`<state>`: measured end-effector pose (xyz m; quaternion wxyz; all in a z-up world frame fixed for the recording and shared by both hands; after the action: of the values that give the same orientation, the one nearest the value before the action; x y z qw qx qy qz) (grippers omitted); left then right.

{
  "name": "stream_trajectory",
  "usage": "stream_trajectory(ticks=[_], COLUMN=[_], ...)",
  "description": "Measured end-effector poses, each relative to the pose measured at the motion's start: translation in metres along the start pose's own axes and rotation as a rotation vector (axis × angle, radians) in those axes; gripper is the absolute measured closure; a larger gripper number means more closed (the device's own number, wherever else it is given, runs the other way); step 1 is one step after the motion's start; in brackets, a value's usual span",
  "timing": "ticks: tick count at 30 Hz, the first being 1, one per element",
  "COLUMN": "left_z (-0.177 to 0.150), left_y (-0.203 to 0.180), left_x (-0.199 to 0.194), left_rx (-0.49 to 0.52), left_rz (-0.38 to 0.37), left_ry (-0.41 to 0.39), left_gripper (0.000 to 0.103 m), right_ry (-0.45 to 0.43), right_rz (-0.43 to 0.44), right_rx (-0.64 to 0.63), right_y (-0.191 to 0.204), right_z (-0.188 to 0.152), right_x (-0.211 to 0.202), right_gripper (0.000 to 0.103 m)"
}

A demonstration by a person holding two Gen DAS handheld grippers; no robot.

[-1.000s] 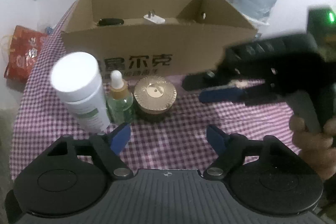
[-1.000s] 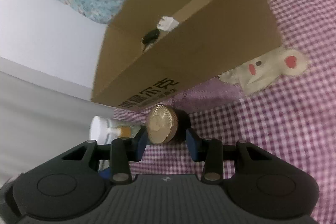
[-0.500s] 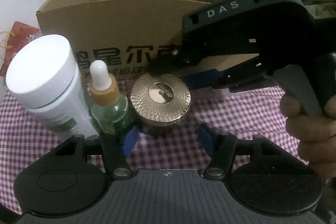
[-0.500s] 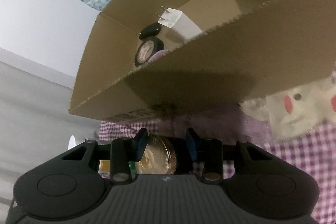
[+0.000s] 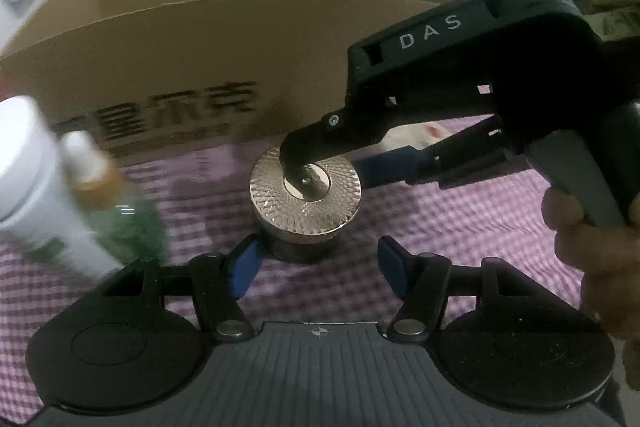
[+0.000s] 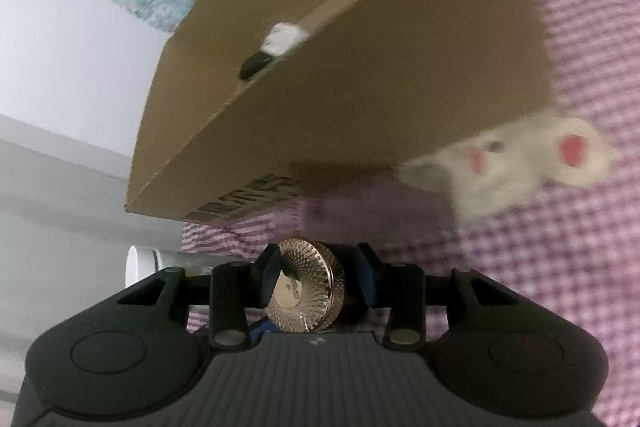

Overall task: Organize rigid objects
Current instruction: 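Lift the gold-lidded jar and carry it over the box with the right tool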

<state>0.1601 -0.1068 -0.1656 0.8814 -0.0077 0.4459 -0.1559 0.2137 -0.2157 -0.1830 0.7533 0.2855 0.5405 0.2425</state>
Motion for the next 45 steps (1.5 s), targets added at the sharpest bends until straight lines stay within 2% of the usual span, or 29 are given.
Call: stream_trajectory(ticks=[5,10,14,20,27,45], left_z=[-0.005,-0.006,-0.001,0.01,0.008,0.01], left_y=[-0.031,-0.046,-0.044,-0.046,-0.054,-0.056], left_x=[0.003,-0.001,-0.005,0.001,0.022,0.022], left_rx=[0.04,0.065,0.076,0.09,0.094,0.092], left_rz=[-0.073,-0.109,-0.09,-0.064,-0.063,-0.052], left_ry=[0.02,0.032,0.01,0.024,0.052,0.058], left_gripper=[0.04,0.04,0.036,0.035,0.04,0.045], right_ry=[-0.045,-0.074,-0.082,-0.098,-0.102,-0.096], right_rz=[-0.033,-0.037,-0.025,-0.034,-0.031,-0.039], right_rx=[0.062,0.115,0.15,0.147,0.152,0.127], right_y=[-0.023,-0.037,-0.04,-0.039,-0.042,-0.04], right_z=[-0.012,-0.028,-0.035,-0.036,-0.035,-0.034], right_x=[-0.026,-0.04,-0.039,-0.04,-0.042,-0.039], right_gripper=[0.059,0.059,0.059,0.059,0.059,0.057])
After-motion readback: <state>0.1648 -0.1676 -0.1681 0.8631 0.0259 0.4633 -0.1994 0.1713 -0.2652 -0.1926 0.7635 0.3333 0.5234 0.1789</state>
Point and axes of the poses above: each gripper's, at about its wrist camera, not at the fingertips, and x roughly the way its jaws point, y to its left, z to its top, the point moved 10 cm from there along x, roughly the way its jaws point
